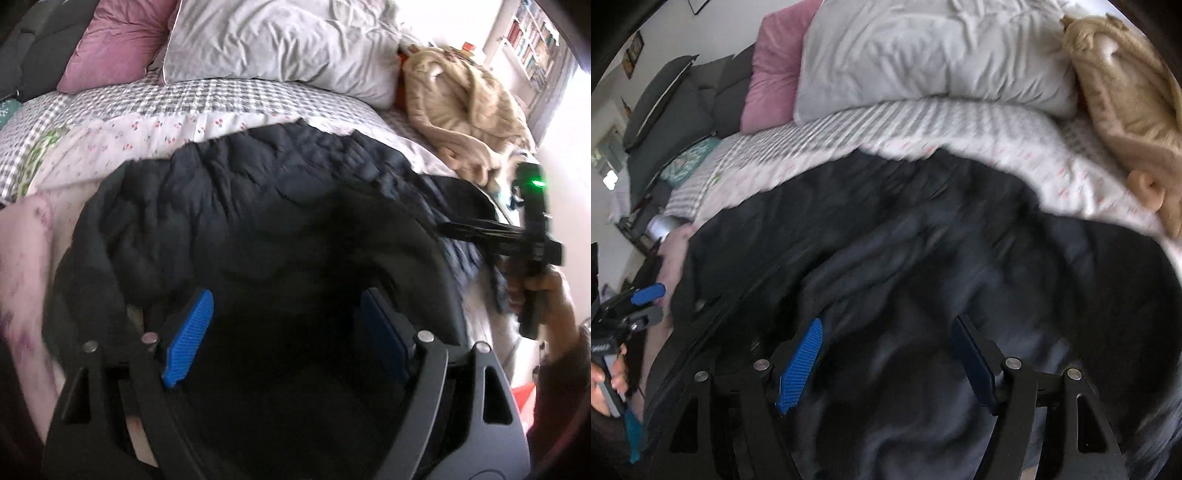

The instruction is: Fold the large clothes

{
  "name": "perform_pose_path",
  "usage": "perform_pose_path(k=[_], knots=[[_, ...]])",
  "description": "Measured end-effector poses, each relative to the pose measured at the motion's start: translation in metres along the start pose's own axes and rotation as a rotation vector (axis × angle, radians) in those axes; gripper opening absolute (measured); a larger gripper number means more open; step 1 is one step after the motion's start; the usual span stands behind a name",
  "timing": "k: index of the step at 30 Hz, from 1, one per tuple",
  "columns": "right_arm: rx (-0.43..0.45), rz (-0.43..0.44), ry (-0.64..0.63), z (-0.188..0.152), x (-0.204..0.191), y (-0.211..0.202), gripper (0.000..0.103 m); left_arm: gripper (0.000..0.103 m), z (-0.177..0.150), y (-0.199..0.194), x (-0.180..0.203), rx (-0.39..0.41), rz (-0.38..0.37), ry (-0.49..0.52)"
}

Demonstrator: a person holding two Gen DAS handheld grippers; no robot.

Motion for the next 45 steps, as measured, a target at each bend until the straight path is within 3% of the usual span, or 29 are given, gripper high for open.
perform_pose_path(k=[6,7,10,13,17,19,20,22,33,38,40,42,43,44,45], knots=[[-0.068,0.082,0.096,-0.044,-0.029,0.029,0.071,0.082,-0.063,-0.047,0.024,0.008,-0.047,-0.016],[-0.077,0.078,0.105,-0.049,-0.032,0.034,0.062,0.082,-0.072,-0.05,0.027,0.009,-0.058,-0.024],[-0.099,0.053,0.123,-0.061,-0.038,0.042,0.009,0.082,-0.1,-0.051,0.039,-0.018,-0.089,-0.028],[-0.044,0.012,0.09,-0.071,-0.046,0.021,0.007,0.082,-0.12,-0.044,0.05,-0.038,-0.061,-0.008],[0.028,-0.02,0.087,-0.085,-0.055,-0.029,0.006,0.08,-0.139,-0.031,0.056,-0.041,0.042,0.061],[0.054,-0.034,0.09,-0.098,-0.058,-0.057,0.006,0.052,-0.143,-0.027,0.052,-0.031,0.116,0.084],[0.063,-0.041,0.09,-0.106,-0.058,-0.07,0.006,0.044,-0.145,-0.027,0.05,-0.031,0.131,0.091],[0.075,-0.047,0.093,-0.123,-0.057,-0.089,0.006,0.013,-0.148,-0.031,0.042,-0.026,0.143,0.089],[0.017,-0.016,0.124,-0.26,-0.039,-0.153,0.006,0.005,-0.193,-0.089,-0.01,-0.047,0.154,0.087],[-0.057,0.043,0.203,-0.305,-0.015,-0.17,0.014,0.004,-0.228,-0.094,-0.021,-0.133,0.157,0.147],[-0.072,0.023,0.212,-0.316,-0.005,-0.181,0.016,0.005,-0.24,-0.096,-0.027,-0.164,0.123,0.145],[-0.077,0.037,0.23,-0.329,0.007,-0.201,0.026,0.008,-0.253,-0.101,-0.032,-0.184,0.07,0.137],[-0.081,0.044,0.244,-0.335,0.013,-0.21,0.048,0.019,-0.257,-0.105,-0.032,-0.18,0.058,0.143],[-0.075,0.042,0.257,-0.34,0.021,-0.219,0.081,0.029,-0.26,-0.111,-0.033,-0.172,0.051,0.149],[-0.055,0.035,0.264,-0.344,0.028,-0.231,0.089,0.057,-0.263,-0.117,-0.035,-0.156,0.053,0.149]])
Point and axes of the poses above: each gripper's, at about its wrist camera, not at the fingertips, and y roughly the way its jaws point, x to its right, z to its top, the point moved 3 cm from there along y, roughly the way its jaws point, and after that the axes turned 2 degrees about y, right-handed, at the moved point
